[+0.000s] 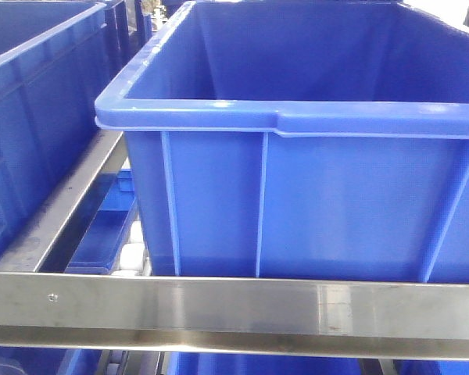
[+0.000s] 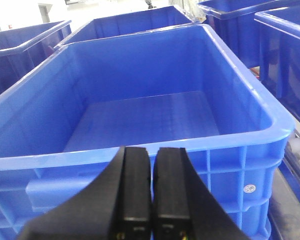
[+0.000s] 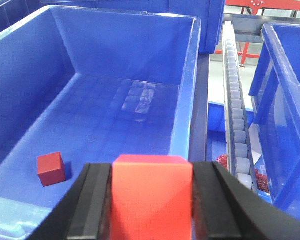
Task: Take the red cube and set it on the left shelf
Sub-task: 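Lower the red cube into the blue crate with the right gripper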
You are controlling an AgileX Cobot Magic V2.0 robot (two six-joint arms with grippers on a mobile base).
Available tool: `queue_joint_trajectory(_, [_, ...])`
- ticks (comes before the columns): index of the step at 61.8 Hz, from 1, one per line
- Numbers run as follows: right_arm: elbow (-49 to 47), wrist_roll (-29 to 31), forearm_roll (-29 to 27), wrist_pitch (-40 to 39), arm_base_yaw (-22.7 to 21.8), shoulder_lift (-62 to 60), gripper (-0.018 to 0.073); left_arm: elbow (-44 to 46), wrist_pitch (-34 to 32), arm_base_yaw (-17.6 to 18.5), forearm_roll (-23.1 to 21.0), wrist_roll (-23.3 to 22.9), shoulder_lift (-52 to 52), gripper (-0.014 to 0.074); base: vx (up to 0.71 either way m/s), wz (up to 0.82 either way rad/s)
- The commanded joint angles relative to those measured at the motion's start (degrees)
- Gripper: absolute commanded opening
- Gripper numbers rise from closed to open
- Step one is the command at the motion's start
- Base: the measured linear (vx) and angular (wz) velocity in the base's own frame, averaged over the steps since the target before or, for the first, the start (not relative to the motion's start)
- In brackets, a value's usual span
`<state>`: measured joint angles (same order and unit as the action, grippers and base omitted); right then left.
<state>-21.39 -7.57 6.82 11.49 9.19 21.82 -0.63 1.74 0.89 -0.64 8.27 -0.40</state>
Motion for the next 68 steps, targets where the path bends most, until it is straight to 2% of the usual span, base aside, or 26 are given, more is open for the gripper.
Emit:
queue_joint_trajectory(1, [-1.74,0.12,0.82,-4.82,0.04,0.40,0.0057,-1.26,-5.22,0.31,-0.27,0.03,0.26,0.0106,0.00,0.00])
queue_joint_trajectory(53, [-1.97,0.12,0.82,-6.18,0.04,0.94,0.0057,-1.26,-5.22,0.31,-0.27,0.03,0.26,0.0106,0.00,0.00])
queue_joint_trajectory(60, [-4.15,0.12,0.82,-6.51,0.87,4.24,0.0057,-1.26,-5.22,0.31,-0.27,0.03,0.26,0.0106,0.03,-0.15])
queue_joint_trajectory(68, [-8.94,0.12,0.82,-6.32,3.88,11.50,0.0057,-1.26,-5.22,0.31,-0.27,0.03,0.26,0.0106,-0.02,0.10])
